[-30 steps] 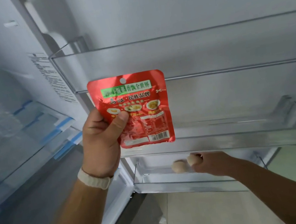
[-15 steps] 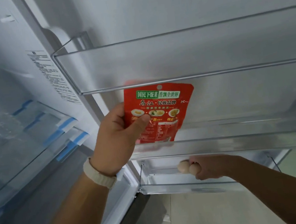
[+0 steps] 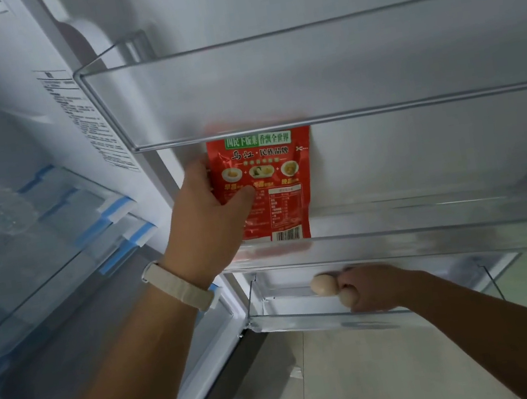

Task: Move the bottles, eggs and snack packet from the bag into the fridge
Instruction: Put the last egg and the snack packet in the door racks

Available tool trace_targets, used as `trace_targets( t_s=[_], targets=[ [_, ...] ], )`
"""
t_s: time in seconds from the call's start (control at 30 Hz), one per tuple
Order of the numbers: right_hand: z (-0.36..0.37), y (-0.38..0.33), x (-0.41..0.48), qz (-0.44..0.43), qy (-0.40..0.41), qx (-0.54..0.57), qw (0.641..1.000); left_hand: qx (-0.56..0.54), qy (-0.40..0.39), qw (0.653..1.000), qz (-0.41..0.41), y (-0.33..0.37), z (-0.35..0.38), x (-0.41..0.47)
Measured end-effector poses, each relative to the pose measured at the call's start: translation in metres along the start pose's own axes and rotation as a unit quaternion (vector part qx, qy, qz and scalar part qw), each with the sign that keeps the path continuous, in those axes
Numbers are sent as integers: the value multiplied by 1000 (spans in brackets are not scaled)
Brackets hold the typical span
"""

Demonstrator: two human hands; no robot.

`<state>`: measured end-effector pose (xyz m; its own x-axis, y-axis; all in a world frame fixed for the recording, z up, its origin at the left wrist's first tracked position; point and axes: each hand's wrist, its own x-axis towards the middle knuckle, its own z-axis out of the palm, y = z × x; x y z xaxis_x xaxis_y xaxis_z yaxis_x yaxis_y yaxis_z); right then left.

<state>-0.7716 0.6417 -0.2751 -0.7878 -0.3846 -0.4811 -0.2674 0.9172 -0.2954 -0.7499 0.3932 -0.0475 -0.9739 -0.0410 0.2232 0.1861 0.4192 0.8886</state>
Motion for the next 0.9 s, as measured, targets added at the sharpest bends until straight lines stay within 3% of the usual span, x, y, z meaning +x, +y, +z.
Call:
trace_targets(
  t_s=[0.2,0.3,0.47,0.63,0.9],
  targets=[
    [1,2,-5,21,-3,43,999,42,38,997,54,1,4,-14],
    [-1,0,-16,28,54,71,996,56,42,994,82,-3,3,-22],
    [-7,-4,-32,16,95,60,994,177,67,973,133,-18,2,-33],
    [-13,-18,-61,-53,175,55,982,229,78,948,206,-32,-3,-39],
    [-12,-54,-100,-20,269,30,962,257,48,930,258,-39,-4,-46]
  ],
)
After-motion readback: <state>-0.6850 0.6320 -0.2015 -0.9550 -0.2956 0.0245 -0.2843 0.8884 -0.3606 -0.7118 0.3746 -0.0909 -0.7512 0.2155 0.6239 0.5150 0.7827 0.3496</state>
